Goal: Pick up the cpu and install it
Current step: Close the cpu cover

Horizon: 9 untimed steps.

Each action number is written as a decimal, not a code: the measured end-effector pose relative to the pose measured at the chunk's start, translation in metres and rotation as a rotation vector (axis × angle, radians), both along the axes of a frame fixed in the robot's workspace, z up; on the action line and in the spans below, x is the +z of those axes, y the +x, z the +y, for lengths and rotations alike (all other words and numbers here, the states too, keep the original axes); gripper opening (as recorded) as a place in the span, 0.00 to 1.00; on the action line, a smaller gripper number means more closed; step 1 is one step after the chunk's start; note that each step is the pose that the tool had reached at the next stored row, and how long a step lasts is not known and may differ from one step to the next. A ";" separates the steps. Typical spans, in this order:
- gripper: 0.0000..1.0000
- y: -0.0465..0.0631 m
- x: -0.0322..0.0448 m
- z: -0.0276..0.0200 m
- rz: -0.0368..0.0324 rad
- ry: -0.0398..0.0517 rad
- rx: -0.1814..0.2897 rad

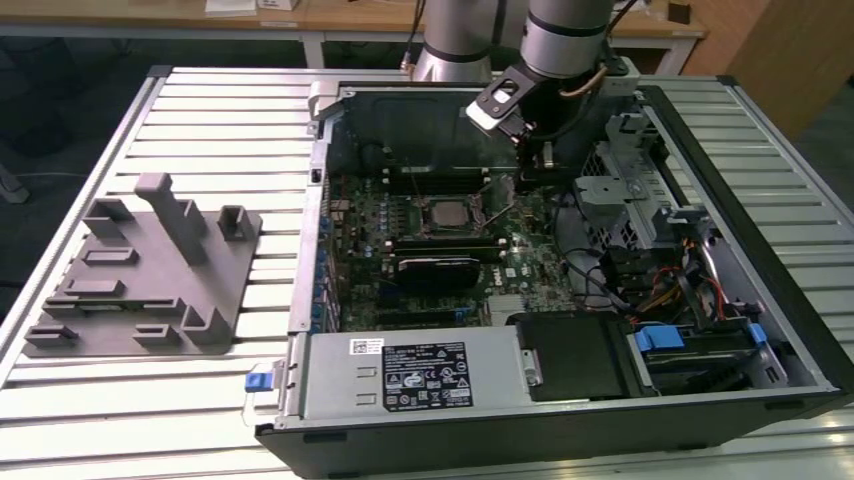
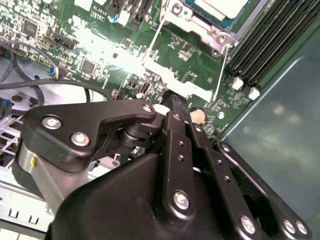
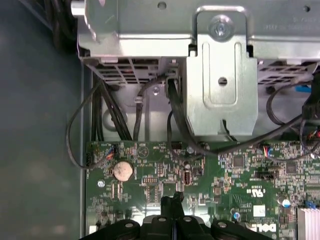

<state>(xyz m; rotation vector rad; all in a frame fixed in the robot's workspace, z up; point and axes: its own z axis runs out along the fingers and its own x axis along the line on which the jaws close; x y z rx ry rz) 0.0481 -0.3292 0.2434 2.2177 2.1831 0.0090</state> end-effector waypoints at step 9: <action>0.11 -0.032 0.0000 0.0000 -0.0120 0.0006 -0.005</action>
